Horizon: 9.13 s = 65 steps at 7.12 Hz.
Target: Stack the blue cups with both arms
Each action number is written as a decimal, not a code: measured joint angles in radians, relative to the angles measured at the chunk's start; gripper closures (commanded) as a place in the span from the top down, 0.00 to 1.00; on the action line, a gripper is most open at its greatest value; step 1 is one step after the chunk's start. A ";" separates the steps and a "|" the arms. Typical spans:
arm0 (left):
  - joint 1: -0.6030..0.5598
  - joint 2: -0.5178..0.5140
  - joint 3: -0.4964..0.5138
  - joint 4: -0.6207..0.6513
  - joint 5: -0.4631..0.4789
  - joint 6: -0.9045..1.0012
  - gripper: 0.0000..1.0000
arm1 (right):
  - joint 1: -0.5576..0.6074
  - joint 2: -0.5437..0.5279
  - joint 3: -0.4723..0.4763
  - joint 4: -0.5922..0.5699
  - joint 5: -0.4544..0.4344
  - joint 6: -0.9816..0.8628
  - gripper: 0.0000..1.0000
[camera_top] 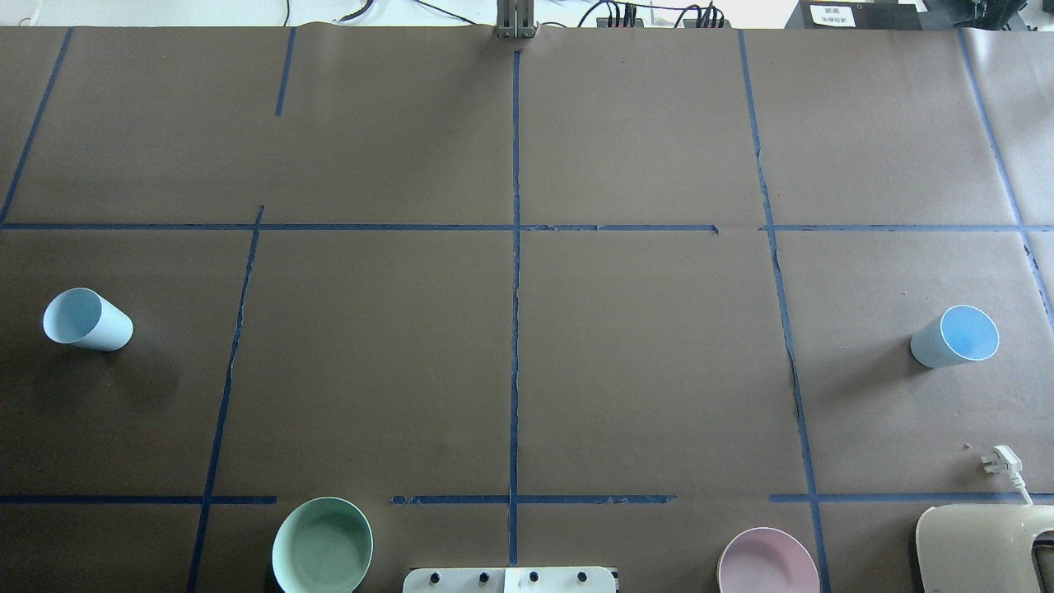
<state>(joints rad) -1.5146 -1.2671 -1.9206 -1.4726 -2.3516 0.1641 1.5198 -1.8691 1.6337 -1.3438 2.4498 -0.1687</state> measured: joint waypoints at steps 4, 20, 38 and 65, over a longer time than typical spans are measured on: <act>0.037 -0.019 -0.010 0.000 0.005 -0.002 1.00 | -0.004 0.001 0.000 0.000 0.000 0.000 1.00; 0.530 -0.169 0.153 -0.615 0.185 -0.880 0.80 | -0.006 0.002 -0.001 0.000 -0.003 0.002 1.00; 0.943 -1.101 0.402 -0.152 0.322 -1.500 0.04 | -0.006 0.002 -0.002 0.003 -0.003 0.003 1.00; -0.088 -0.100 0.094 0.046 0.009 0.097 1.00 | -0.419 0.019 0.231 0.305 -0.277 0.865 0.99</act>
<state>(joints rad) -1.6029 -1.3669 -1.8268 -1.4266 -2.3424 0.2611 1.1009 -1.8503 1.8649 -1.0389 2.1729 0.6965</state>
